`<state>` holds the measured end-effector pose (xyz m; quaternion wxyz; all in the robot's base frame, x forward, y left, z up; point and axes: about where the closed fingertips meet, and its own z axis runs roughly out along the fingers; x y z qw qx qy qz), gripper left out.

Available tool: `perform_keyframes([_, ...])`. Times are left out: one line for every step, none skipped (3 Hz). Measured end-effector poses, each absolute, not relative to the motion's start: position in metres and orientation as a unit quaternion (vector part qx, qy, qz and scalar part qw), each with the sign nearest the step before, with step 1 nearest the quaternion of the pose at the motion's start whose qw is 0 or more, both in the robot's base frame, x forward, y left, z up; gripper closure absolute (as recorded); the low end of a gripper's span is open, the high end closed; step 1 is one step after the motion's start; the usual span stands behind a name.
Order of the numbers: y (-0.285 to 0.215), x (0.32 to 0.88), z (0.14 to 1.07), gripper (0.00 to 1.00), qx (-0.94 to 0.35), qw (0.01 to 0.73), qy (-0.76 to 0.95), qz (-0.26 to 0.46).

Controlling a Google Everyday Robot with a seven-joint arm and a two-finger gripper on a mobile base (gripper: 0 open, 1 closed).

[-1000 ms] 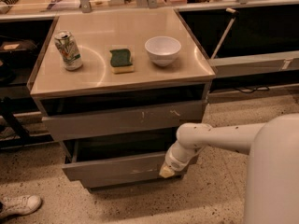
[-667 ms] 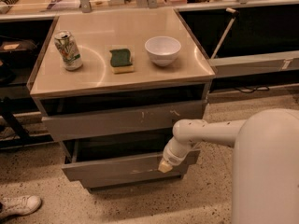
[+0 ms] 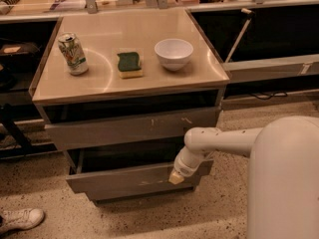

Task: Close middle drawer

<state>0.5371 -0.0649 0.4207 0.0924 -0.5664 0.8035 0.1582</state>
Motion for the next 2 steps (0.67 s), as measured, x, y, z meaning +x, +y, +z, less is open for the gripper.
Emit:
perform_keyframes([-0.0649,0.5371,0.4207,0.58,-0.566,0.092,0.803,0.158])
perform_keyframes([-0.0649,0.537,0.4207,0.35,-0.566,0.092,0.803,0.158])
